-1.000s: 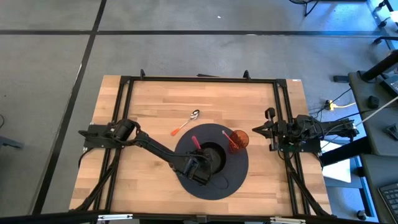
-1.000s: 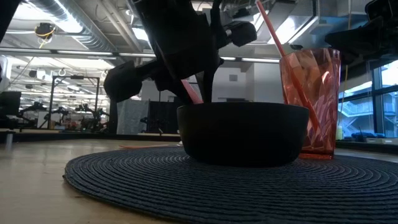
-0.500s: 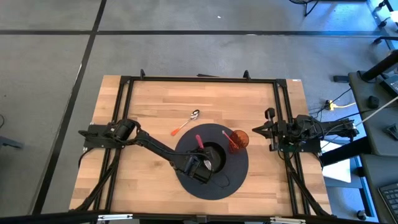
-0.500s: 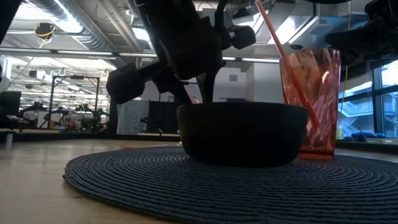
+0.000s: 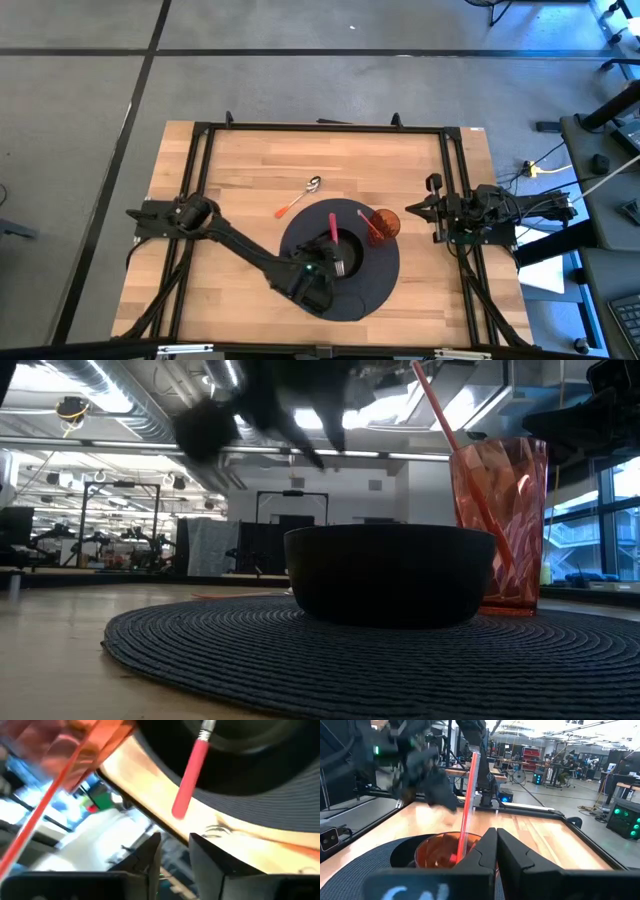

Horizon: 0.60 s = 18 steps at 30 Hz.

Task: Pick & Place Utensil
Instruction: Put the spoon into the bowl

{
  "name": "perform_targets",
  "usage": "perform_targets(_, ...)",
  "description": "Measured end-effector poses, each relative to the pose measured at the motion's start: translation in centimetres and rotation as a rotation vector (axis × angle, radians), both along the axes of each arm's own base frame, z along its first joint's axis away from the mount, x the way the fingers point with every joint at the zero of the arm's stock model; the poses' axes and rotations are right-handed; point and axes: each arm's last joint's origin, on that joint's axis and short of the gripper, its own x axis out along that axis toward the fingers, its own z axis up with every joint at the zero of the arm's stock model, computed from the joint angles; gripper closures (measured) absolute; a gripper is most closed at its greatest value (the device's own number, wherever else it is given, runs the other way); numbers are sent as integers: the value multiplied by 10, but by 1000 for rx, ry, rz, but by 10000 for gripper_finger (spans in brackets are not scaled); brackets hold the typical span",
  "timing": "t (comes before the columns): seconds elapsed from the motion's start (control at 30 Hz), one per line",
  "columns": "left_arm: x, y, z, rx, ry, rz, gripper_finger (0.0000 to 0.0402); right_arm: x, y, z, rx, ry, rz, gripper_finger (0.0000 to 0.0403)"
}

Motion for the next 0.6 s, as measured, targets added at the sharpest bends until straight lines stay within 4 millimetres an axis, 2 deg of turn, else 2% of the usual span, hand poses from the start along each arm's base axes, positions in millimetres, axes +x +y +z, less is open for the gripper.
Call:
perform_targets(0.07,-8,0,27,-87,-101,69,322,0,0,0,0,0,0,391)
perform_targets(0.13,-21,9,59,-204,-225,160,338,0,0,0,6,0,0,391)
perform_targets(0.23,-46,32,99,-429,-378,311,370,0,0,0,19,0,1,391)
perform_targets(0.3,-66,52,115,-592,-432,390,391,0,0,0,19,0,1,391)
perform_targets(0.37,-84,73,118,-747,-484,412,397,0,0,0,19,0,1,391)
perform_targets(0.43,-99,91,112,-884,-530,343,397,0,0,0,19,0,1,391)
perform_targets(0.5,-114,108,101,-1021,-592,190,399,0,0,0,18,1,1,391)
perform_targets(0.6,-139,131,90,-1184,-826,-75,400,0,0,0,18,0,1,391)
